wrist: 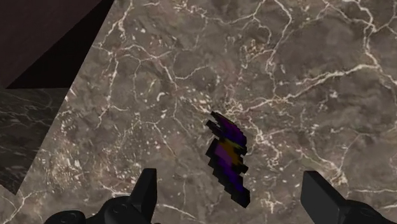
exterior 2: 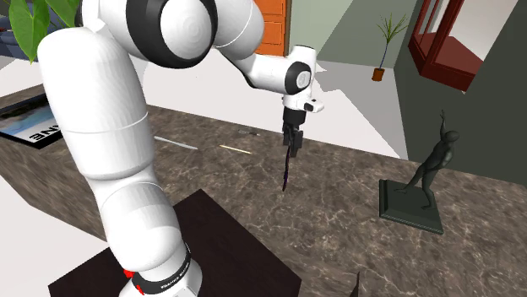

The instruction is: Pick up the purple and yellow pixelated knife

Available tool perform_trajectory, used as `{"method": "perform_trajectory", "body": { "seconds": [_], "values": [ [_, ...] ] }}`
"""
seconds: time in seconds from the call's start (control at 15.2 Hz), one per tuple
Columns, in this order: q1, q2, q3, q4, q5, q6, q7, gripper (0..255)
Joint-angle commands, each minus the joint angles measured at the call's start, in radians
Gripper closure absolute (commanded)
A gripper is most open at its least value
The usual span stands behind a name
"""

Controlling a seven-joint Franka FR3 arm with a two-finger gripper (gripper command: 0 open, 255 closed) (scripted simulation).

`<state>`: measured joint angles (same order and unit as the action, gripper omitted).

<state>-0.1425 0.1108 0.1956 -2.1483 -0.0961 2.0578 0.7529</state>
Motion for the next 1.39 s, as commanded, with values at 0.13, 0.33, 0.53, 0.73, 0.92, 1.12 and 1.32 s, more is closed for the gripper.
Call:
{"method": "perform_trajectory", "body": {
  "seconds": [0.13,0.33,0.53,0.73,0.92,1.12,1.32],
  "values": [
    [0.000,0.019,-0.002,-0.015,-0.006,0.034,0.005,0],
    [0.000,0.018,-0.002,-0.017,-0.006,0.035,0.005,255],
    [0.000,0.018,-0.002,-0.017,-0.006,0.035,0.005,255],
    [0.000,0.018,-0.002,-0.017,-0.006,0.035,0.004,255],
    [-0.001,0.003,-0.001,-0.005,-0.001,0.009,0.000,255],
    [-0.001,-0.019,0.000,0.011,0.005,-0.029,-0.006,255],
    [-0.002,-0.040,0.001,0.029,0.011,-0.067,-0.012,255]
  ]
}}
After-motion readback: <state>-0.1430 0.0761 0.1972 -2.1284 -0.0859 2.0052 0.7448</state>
